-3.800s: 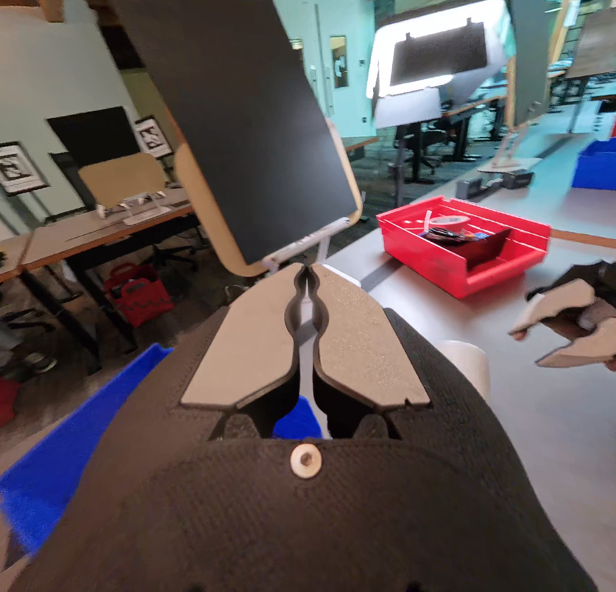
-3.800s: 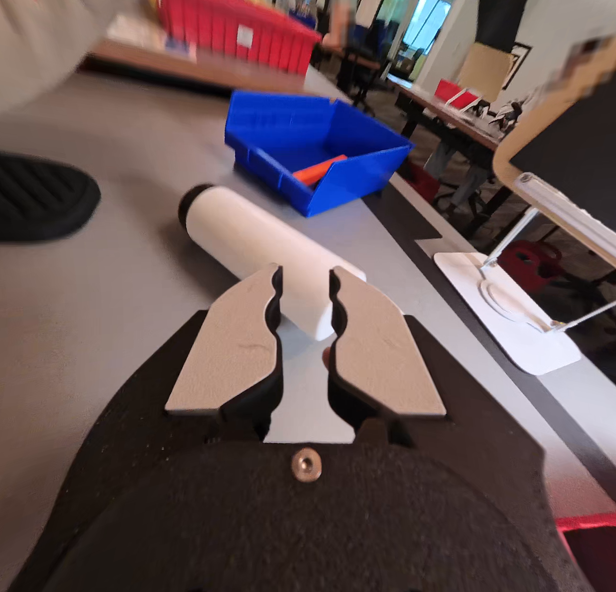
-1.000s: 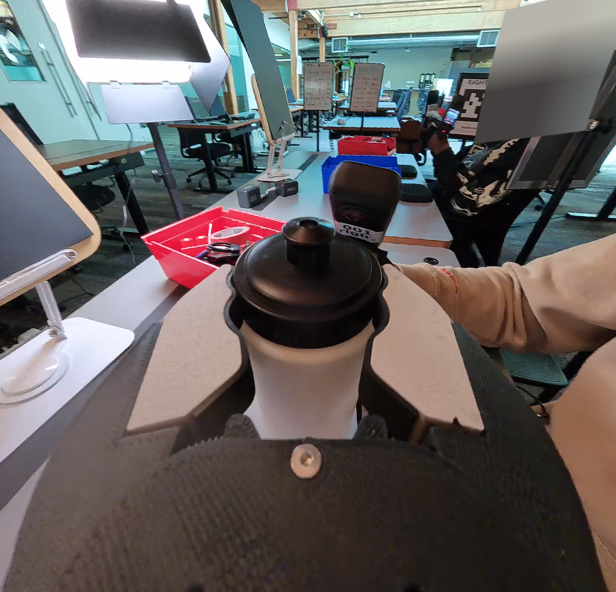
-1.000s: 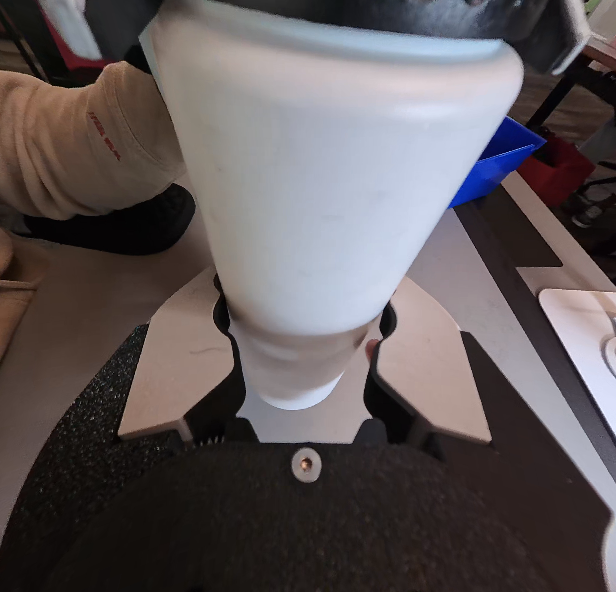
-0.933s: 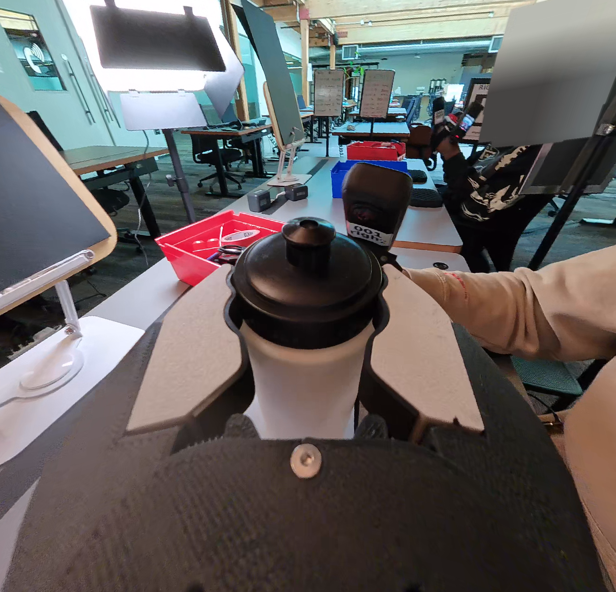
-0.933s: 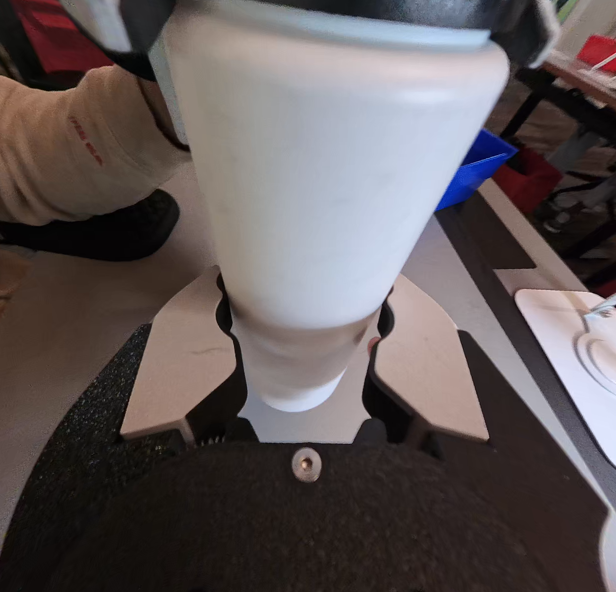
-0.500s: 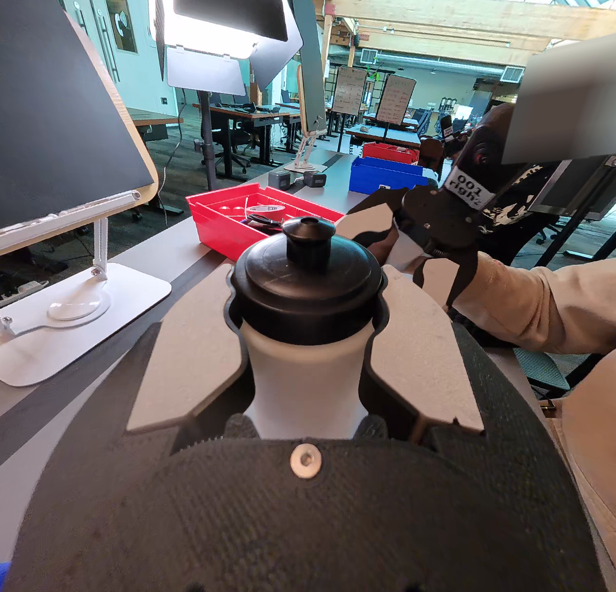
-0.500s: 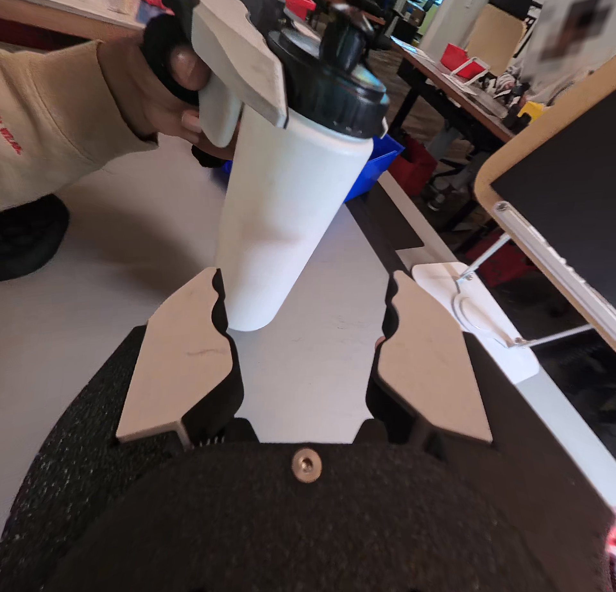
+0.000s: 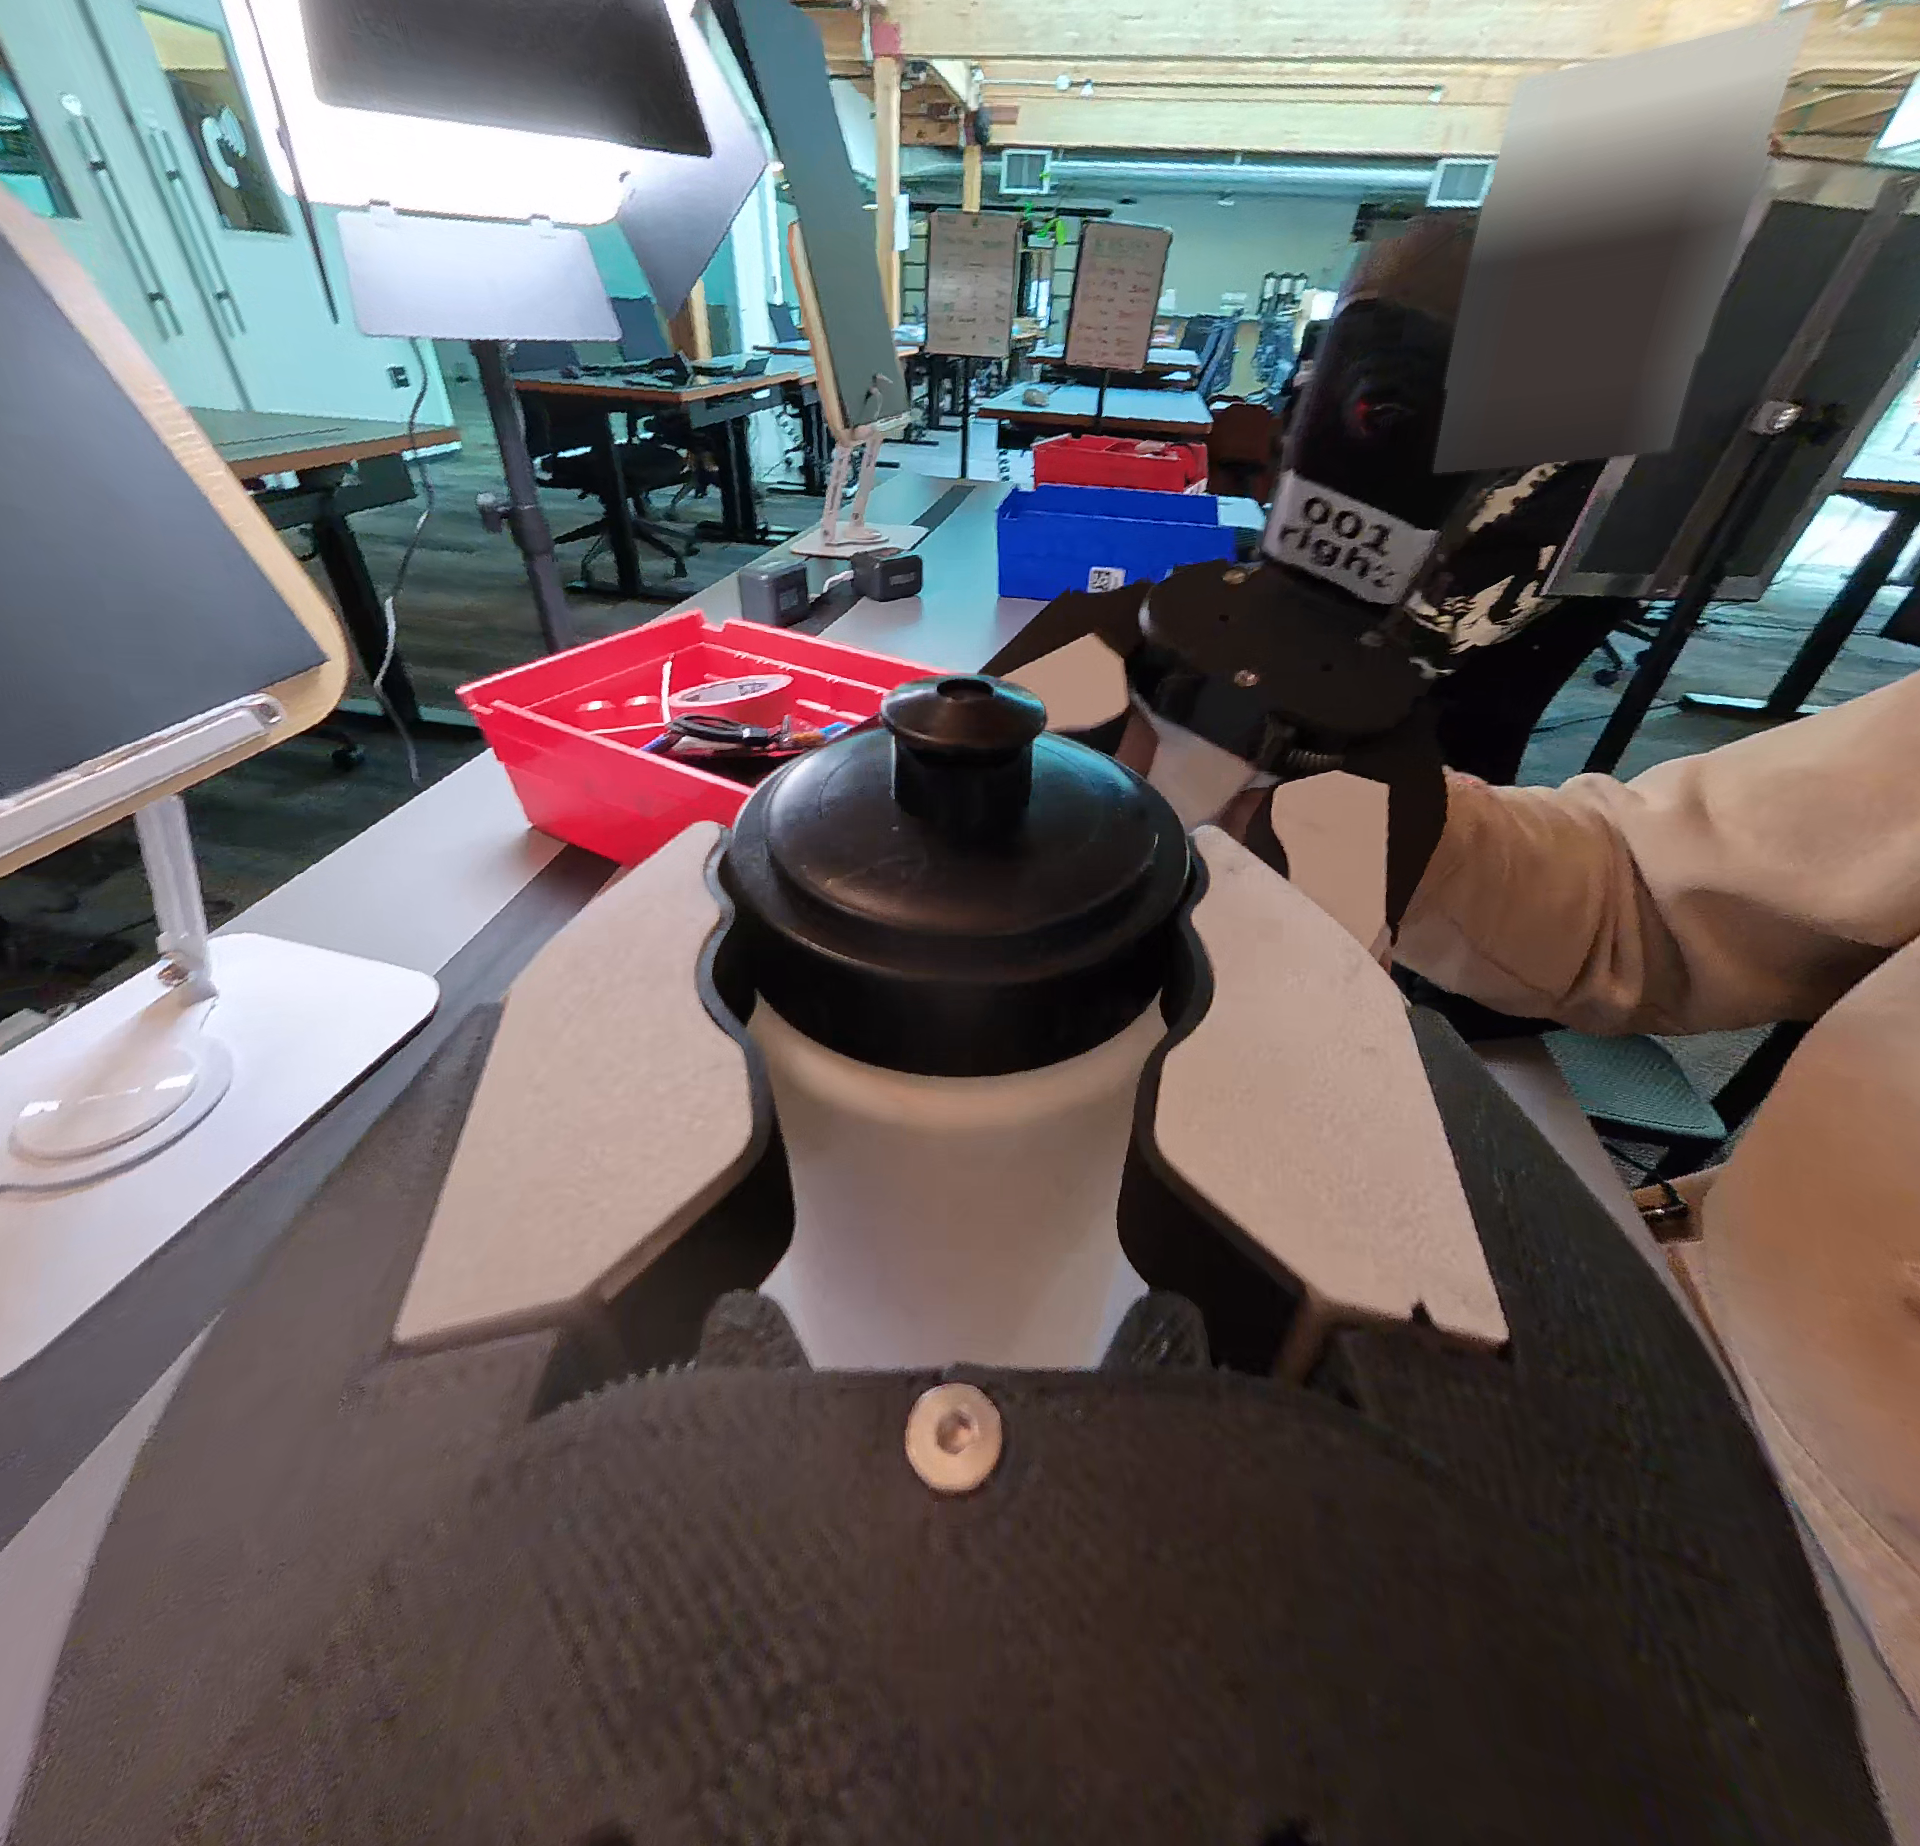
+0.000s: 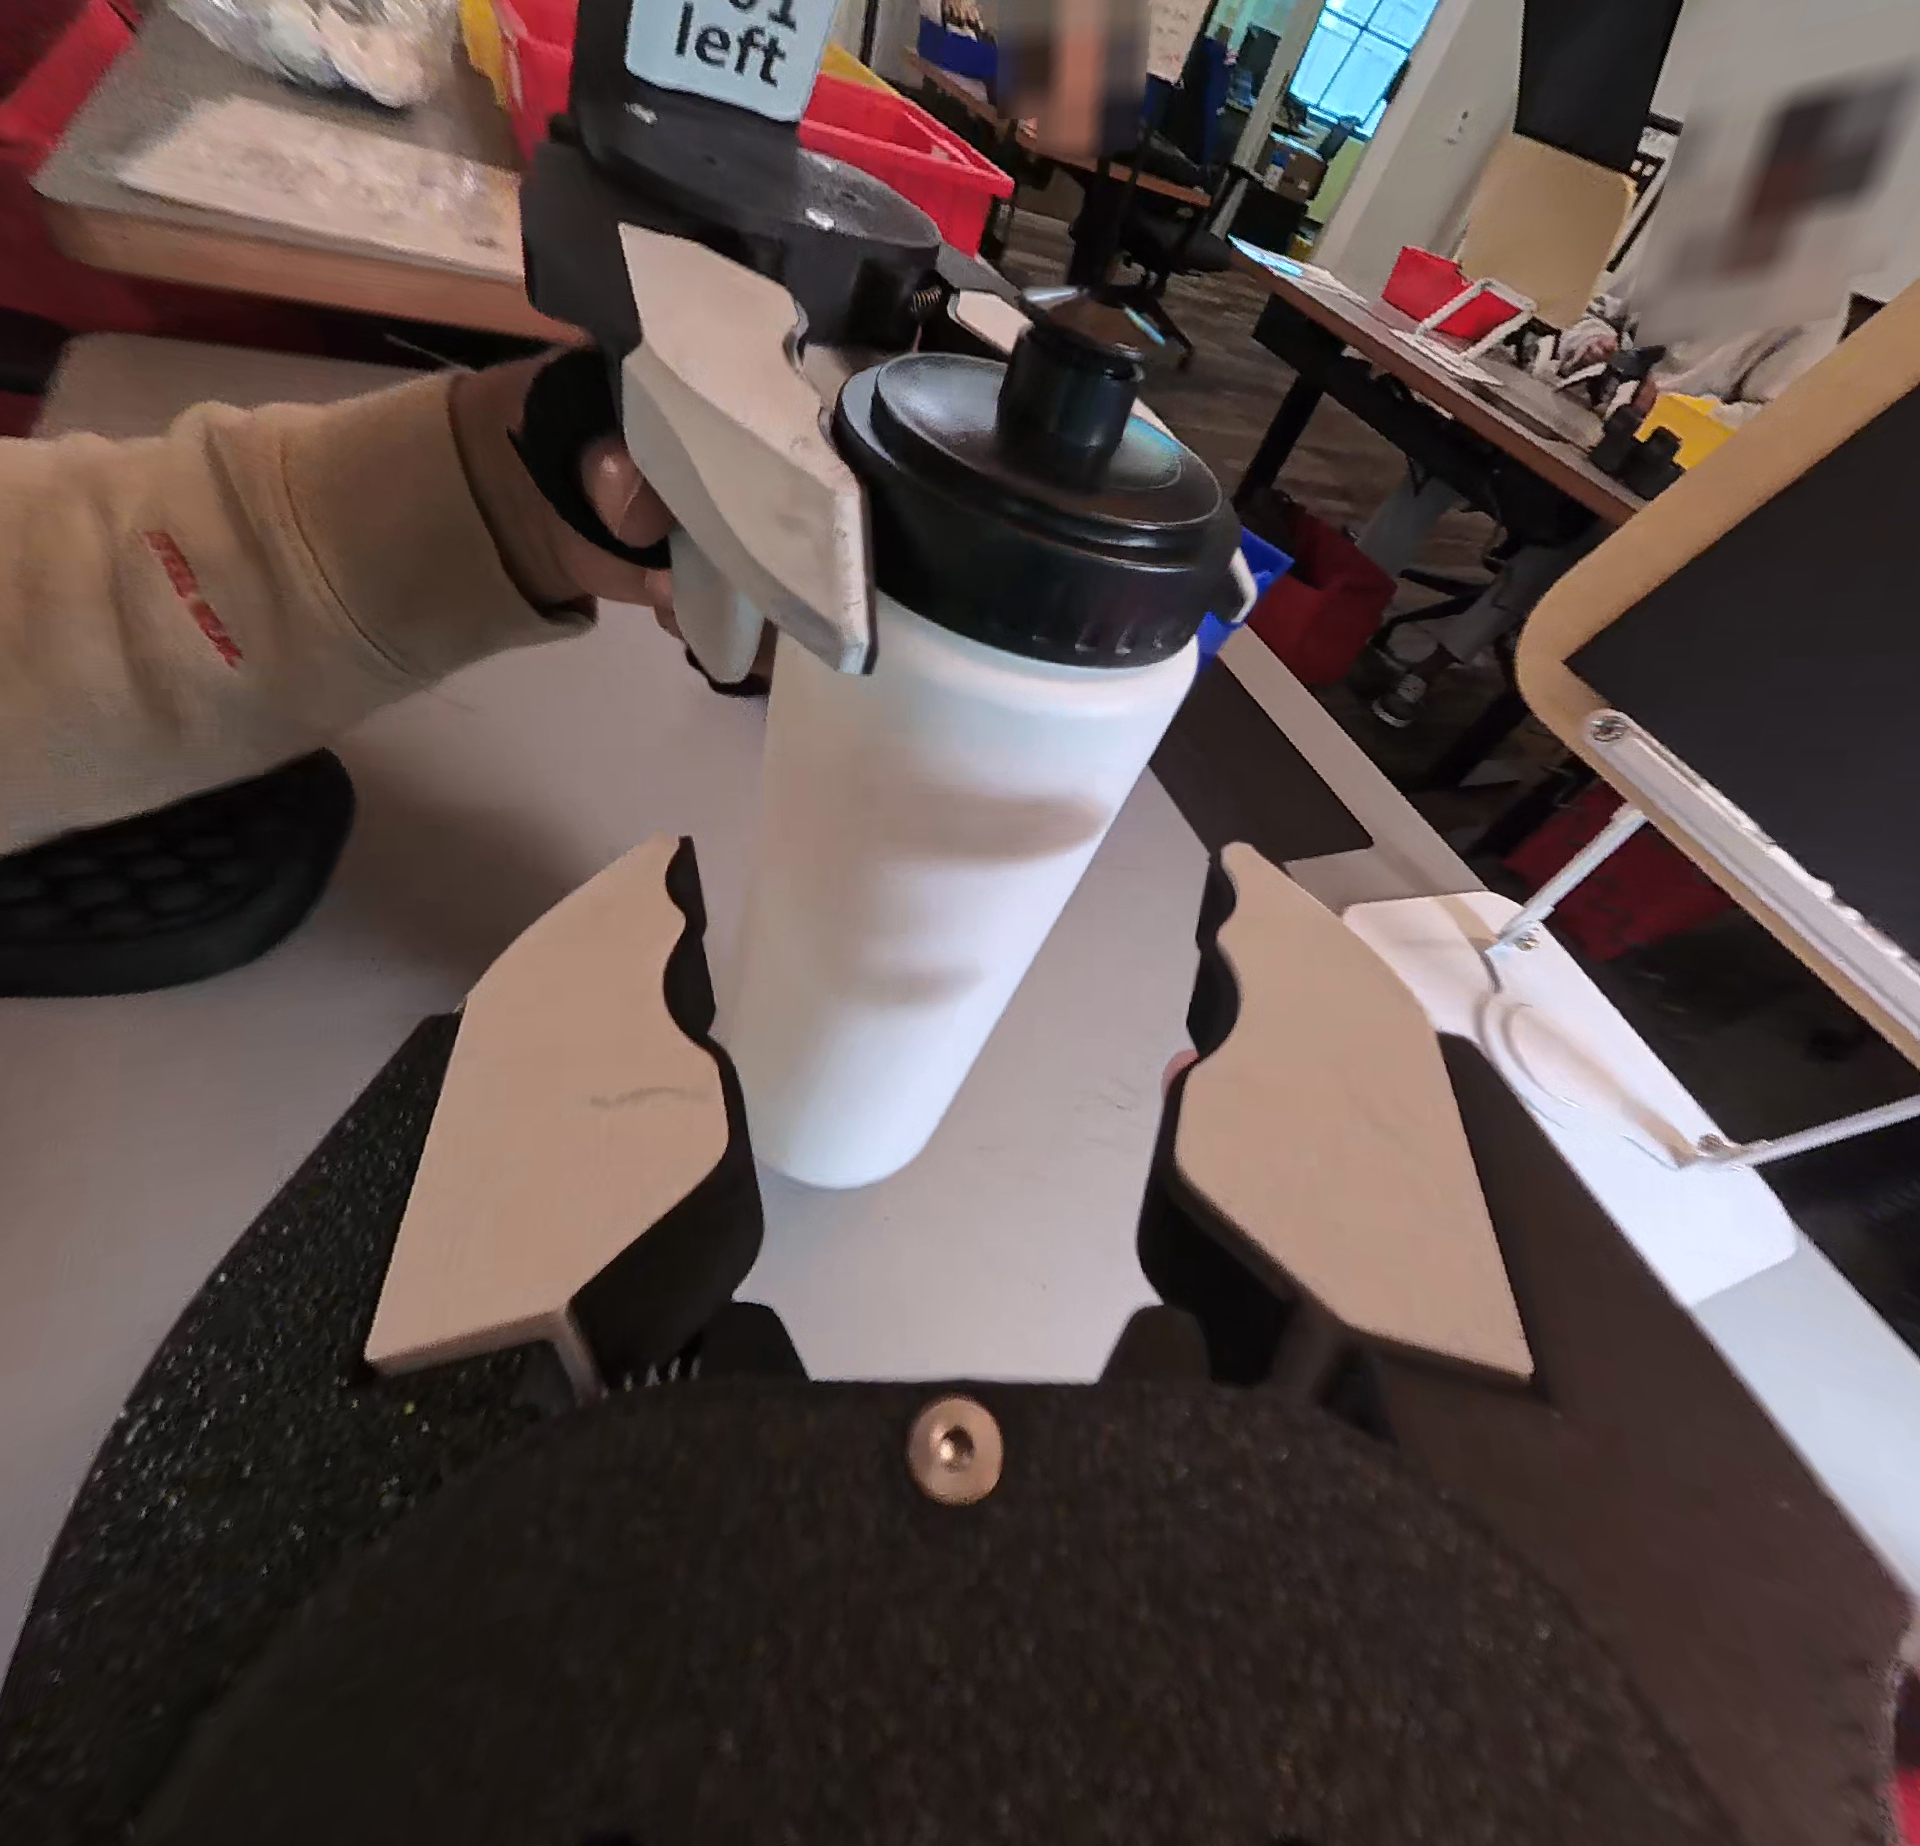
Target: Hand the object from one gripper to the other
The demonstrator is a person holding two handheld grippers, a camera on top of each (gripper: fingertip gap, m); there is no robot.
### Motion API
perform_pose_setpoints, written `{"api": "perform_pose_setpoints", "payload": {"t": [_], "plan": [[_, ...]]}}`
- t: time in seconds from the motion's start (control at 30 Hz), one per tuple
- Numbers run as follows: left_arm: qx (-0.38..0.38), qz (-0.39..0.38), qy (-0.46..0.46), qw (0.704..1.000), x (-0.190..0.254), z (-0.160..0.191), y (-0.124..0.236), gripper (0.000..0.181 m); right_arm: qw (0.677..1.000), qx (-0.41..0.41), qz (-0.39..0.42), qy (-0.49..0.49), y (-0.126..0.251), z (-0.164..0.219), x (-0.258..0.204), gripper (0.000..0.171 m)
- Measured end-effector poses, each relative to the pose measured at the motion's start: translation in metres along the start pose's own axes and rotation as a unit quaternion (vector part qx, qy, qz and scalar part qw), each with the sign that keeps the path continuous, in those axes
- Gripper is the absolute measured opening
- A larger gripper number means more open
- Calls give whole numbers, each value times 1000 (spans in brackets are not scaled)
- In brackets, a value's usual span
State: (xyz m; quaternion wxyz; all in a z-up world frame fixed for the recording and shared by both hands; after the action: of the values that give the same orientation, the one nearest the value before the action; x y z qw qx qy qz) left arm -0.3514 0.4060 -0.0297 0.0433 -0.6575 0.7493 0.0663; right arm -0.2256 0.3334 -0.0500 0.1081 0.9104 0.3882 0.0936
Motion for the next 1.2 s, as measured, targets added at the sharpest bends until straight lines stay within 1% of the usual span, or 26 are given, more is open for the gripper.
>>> {"api": "perform_pose_setpoints", "payload": {"t": [0.1,0.17,0.23,0.27,0.37,0.47,0.5,0.6,0.7,0.8,0.9,1.03,1.1,1.2], "plan": [[12,19,-8,1000,12,-7,-9,79,998,17,-38,-37,-2,-2,-4,93],[17,29,-18,999,23,-12,-18,79,995,31,-66,-61,-4,-2,-7,91],[18,28,-22,999,28,-16,-24,79,994,45,-71,-63,-4,-2,-7,88],[20,27,-19,999,29,-17,-24,79,994,48,-72,-60,-3,-1,-6,86],[30,31,5,999,28,-19,-23,80,992,57,-86,-69,0,-3,-5,85],[32,28,-5,999,23,-19,-14,86,986,74,-110,-101,6,-3,4,84],[28,35,-6,999,21,-17,-11,88,984,83,-113,-110,10,-3,9,84],[17,48,12,999,15,-5,-9,84,978,119,-112,-132,24,-6,25,84],[6,67,37,997,15,10,-23,83,974,148,-109,-133,36,-12,30,85],[-18,85,23,996,26,18,-41,82,970,167,-118,-132,34,-14,25,85],[-28,76,6,997,31,18,-48,84,971,162,-121,-126,27,-13,19,85],[-12,77,1,997,32,13,-46,84,974,154,-111,-121,31,-19,16,85],[-3,67,-5,998,31,8,-43,83,976,145,-110,-120,36,-22,18,85],[5,52,2,999,23,2,-30,83,968,167,-123,-140,51,-25,30,81]]}}
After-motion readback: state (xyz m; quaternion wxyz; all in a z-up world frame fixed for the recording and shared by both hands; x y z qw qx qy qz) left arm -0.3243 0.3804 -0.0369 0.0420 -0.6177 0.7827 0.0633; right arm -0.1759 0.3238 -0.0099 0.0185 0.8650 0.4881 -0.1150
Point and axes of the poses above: each gripper's, where its closed fingertips meet, y back along the fingers, z out of its underside, x = y × z across the jaws, the point moved 8 cm from there along y, back along the fingers, and after that the axes turned 11 degrees about -y, right-handed, at the moved point
